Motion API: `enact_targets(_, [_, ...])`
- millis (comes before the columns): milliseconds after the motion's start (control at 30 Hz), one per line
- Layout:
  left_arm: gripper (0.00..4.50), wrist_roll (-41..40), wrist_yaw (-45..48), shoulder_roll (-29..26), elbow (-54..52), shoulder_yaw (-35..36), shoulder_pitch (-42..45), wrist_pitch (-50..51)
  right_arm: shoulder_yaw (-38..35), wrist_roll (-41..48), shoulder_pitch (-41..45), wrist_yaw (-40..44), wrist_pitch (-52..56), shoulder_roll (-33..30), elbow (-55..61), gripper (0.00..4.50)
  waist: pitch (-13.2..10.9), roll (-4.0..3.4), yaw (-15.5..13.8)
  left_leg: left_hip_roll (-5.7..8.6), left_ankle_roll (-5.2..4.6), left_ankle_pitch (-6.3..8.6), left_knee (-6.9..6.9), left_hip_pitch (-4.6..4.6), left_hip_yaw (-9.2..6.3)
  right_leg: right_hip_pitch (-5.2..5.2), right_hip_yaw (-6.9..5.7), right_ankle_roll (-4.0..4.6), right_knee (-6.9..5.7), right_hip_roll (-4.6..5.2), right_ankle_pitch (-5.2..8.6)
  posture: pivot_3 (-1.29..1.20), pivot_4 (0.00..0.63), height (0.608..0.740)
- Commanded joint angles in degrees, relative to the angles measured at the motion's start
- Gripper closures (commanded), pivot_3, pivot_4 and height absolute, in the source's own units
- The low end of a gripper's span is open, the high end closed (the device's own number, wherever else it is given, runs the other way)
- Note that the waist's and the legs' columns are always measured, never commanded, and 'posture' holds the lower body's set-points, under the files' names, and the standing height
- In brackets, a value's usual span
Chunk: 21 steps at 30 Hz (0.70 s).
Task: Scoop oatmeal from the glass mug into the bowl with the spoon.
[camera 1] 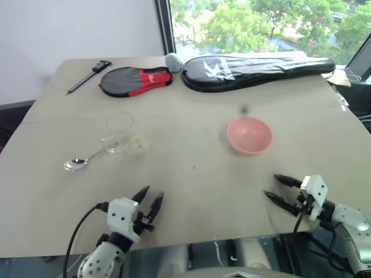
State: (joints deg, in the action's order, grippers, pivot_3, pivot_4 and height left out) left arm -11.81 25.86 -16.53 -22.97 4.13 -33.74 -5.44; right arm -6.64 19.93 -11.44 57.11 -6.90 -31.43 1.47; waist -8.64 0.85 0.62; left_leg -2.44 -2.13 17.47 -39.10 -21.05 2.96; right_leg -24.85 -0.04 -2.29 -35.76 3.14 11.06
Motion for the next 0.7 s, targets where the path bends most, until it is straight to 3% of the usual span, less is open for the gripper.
enact_targets(33, [2.14,-0.44,0.46,0.14,-0.14,-0.60,-1.50,-0.14,-0.99,1.41,0.44,-0.22,0.32,-0.41,1.56,1.23,-0.01,0.01,0.01,0.00,0.00,0.00,0.00,0.00,0.00,0.00,0.00,0.00,0.00,0.00,0.00,0.00,0.150,0.740])
enact_targets(700, [2.14,-2.60,1.47,-0.63,-3.01,-1.68,-3.49,2.71,-0.02,3.48,1.97,0.10,4.91,0.13,2.34,1.23,-0.23,0.12,0.01,-0.01,0.00,0.00,0.00,-0.09,-0.03,-0.07,-0.03,0.00,0.01,-0.01,0.00,0.00,0.150,0.740])
